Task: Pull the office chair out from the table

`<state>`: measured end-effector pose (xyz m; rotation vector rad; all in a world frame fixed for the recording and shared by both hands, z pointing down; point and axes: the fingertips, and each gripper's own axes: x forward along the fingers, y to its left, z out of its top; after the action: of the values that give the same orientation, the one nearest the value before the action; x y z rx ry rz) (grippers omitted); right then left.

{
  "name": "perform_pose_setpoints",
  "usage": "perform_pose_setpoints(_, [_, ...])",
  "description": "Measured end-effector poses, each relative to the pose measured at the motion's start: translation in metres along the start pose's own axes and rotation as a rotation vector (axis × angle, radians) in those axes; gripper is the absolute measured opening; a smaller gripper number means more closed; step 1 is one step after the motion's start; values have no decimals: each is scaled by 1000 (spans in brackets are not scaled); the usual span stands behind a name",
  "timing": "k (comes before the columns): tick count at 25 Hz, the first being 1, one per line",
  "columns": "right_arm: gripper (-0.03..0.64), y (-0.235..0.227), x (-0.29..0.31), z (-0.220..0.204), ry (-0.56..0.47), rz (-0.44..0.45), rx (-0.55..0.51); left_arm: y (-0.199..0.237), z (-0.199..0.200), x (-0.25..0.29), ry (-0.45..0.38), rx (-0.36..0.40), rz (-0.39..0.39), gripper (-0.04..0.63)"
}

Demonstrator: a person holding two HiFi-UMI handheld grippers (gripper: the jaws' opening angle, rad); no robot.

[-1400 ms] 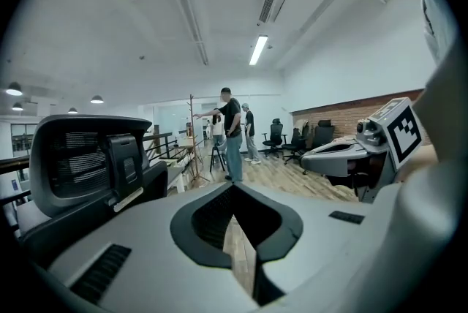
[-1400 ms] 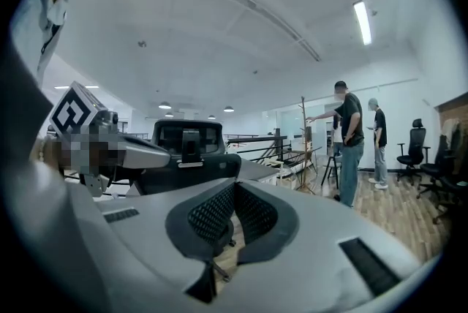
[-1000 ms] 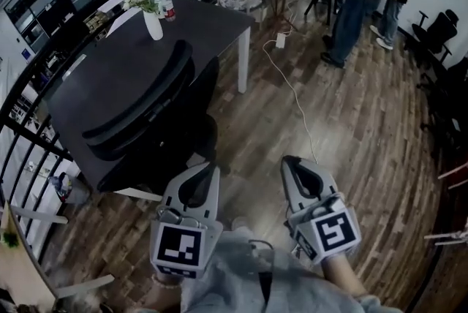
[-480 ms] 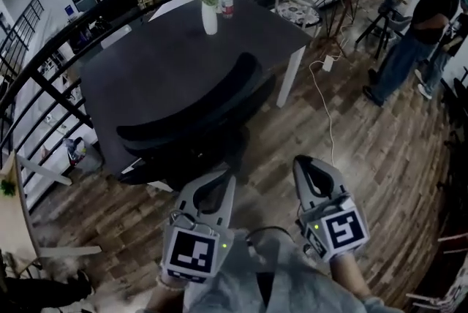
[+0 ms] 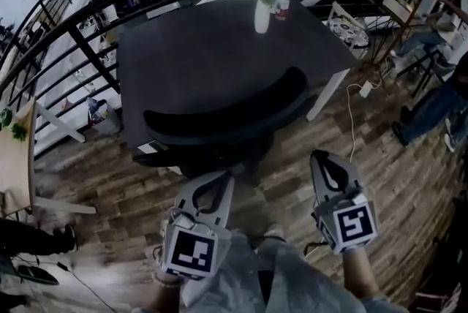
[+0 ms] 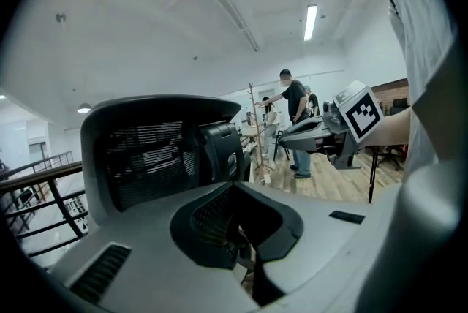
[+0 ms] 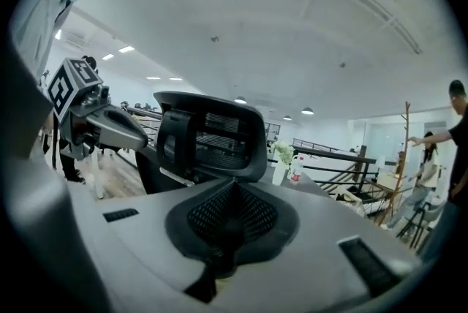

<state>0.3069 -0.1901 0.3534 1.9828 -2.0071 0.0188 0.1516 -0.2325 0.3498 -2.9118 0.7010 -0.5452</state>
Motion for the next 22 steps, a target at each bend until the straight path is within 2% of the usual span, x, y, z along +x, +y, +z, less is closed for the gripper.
perform_pose_setpoints(2, [0, -9, 10, -2, -9, 37, -53, 6, -4, 0, 12, 34, 57, 12])
perform_pose_setpoints(6, [7, -23, 29, -5, 2, 90, -210, 21, -14, -4, 62, 165, 163, 12])
perform_pose_setpoints(10, [83, -30, 47, -6, 27, 174, -364, 40, -18, -14, 131, 328, 263, 17])
perform_pose_setpoints(13, [136, -33, 60, -9, 52, 232, -487, 52, -27, -23, 193, 404, 288, 23])
perform_pose_setpoints(16, [187, -34, 75, -15, 78, 296, -629, 64, -38, -28, 257, 464, 294, 69])
perform_pose_setpoints(18, [191, -35, 84, -16, 91, 330, -749, 74, -43, -29, 299, 517, 300, 92])
perform_pose_setpoints(22, [221, -30, 102, -27, 129, 417, -935, 93, -58, -30, 400, 679, 316, 127])
